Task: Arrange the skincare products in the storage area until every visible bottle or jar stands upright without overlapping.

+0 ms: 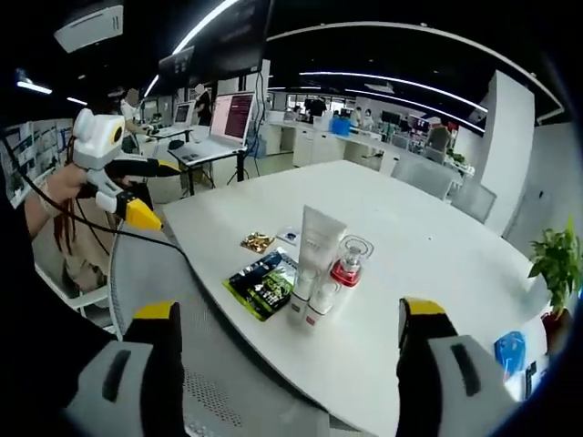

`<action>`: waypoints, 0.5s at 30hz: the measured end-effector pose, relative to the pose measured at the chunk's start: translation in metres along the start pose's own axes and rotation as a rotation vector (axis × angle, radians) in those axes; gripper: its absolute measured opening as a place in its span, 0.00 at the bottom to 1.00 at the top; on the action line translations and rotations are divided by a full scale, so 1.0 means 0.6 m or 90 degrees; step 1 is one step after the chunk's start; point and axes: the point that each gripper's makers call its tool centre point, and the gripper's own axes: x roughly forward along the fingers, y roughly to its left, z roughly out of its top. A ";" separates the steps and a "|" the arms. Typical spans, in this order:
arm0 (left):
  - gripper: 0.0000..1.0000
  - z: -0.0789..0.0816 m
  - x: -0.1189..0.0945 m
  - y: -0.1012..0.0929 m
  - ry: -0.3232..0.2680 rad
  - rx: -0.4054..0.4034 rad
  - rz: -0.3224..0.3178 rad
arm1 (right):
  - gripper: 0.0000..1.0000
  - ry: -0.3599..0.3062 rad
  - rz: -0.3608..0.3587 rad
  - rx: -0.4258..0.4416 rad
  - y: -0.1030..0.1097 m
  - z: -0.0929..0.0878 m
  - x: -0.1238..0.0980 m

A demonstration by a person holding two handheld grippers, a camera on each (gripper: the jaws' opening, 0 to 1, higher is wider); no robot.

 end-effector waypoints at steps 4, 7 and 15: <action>0.97 0.005 0.012 0.027 0.000 0.006 0.003 | 1.00 -0.005 -0.009 0.019 -0.006 0.007 0.015; 0.97 0.006 0.027 0.048 0.002 0.011 -0.005 | 1.00 -0.027 -0.015 0.024 -0.012 0.021 0.027; 0.97 -0.030 0.090 0.085 0.071 0.096 -0.072 | 1.00 -0.016 -0.068 0.061 -0.042 0.025 0.055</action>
